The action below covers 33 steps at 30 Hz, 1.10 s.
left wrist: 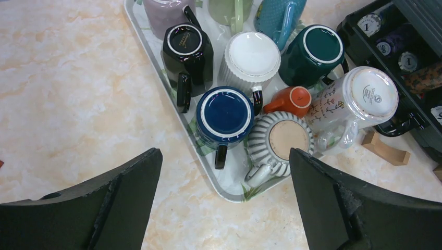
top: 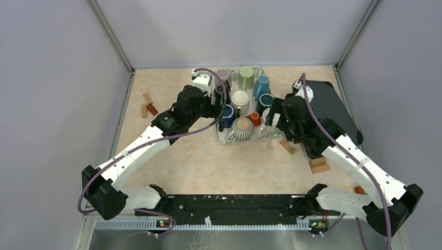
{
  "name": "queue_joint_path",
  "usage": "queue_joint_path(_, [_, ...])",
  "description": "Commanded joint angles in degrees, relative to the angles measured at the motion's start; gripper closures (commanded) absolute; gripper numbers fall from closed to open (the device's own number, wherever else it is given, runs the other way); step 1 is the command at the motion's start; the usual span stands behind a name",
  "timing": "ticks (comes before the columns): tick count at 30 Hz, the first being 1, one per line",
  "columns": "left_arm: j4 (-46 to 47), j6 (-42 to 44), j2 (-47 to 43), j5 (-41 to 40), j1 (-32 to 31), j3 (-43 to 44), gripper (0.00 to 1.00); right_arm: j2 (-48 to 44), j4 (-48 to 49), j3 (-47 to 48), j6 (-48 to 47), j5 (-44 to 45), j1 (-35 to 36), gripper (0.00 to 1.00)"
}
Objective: Turn the mug right side up
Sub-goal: Turn over the cup on the tray.
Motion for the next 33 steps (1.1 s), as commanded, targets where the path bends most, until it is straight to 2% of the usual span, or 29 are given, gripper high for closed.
queue_joint_path(1, [2.5,0.9,-1.9,0.6,0.1,-0.5,0.02,-0.6,0.0,0.1,0.6,0.6,-0.4,0.01])
queue_joint_path(9, [1.5,1.7,-3.1,0.5,0.2,-0.7,0.02,2.9,-0.2,0.3,2.0,-0.8,-0.1,0.01])
queue_joint_path(27, [0.7,0.5,-4.2,10.3,4.0,-3.3,0.02,5.9,7.3,-7.6,8.9,-1.0,0.5,0.01])
queue_joint_path(33, [1.0,-0.2,-3.3,14.2,5.1,-3.8,0.01,8.6,9.3,-8.2,13.1,0.7,0.4,0.07])
